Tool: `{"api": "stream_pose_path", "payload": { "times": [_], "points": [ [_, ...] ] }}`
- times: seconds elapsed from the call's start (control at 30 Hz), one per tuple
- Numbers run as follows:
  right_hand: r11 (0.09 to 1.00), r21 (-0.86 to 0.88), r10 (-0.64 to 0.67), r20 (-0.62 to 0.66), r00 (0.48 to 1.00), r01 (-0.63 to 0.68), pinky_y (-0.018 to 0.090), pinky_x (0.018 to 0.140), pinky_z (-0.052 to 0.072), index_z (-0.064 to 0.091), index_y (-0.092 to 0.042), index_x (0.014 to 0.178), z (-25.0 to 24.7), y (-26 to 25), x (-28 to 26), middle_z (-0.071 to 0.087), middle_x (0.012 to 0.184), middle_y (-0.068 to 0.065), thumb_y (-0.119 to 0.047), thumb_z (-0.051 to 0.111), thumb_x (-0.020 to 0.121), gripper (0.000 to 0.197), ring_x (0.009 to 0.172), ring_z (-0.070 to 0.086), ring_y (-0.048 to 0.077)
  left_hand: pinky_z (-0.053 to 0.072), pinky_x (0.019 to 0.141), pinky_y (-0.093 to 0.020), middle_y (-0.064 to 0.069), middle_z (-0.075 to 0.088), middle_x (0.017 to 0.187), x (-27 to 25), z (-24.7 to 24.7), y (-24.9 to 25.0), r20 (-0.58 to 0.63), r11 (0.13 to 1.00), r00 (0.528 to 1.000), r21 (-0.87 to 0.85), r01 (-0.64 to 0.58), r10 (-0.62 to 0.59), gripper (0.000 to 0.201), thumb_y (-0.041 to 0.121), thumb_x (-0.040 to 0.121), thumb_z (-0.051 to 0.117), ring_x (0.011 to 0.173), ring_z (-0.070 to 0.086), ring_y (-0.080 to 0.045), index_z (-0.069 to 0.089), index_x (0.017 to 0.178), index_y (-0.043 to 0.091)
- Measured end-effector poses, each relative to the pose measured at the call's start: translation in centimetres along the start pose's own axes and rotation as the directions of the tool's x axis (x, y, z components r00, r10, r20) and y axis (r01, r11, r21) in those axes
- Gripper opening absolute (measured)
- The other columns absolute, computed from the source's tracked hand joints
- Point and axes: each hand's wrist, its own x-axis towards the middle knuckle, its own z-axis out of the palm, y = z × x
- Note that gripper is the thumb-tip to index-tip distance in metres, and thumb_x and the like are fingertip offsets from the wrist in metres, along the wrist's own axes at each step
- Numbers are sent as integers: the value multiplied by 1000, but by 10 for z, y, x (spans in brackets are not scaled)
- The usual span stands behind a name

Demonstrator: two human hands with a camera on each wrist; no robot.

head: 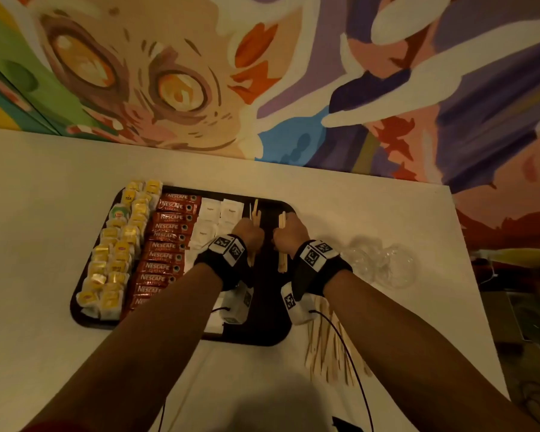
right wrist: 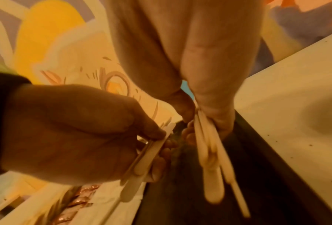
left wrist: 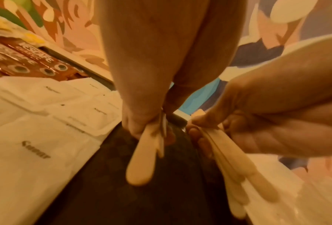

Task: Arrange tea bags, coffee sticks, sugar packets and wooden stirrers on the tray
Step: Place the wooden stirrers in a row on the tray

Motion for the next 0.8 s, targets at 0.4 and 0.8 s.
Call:
{"api": "stream_pose_path", "payload": {
  "times": [0.4,0.8],
  "points": [
    [986,-141,-109,-151,982,88,33,103,39,42,0,135,12,-8,23,51,135,19,-9,59,93,47,123,50,32,47,84,-39,-24,61,109,10,0,-9,-89,934,974,312,-173,210,29,15,88,58,101,59,-38,58,109,-6],
    [795,-482,-343,141,929,367,31,97,40,47,-19,133,22,24,5,50,131,11,-18,62,92,44,116,42,26,39,106,-46,-14,28,146,-4,-19,-22,191,579,909,717,-388,371,81,21,81,72,133,30,-37,23,146,20]
  ]
}}
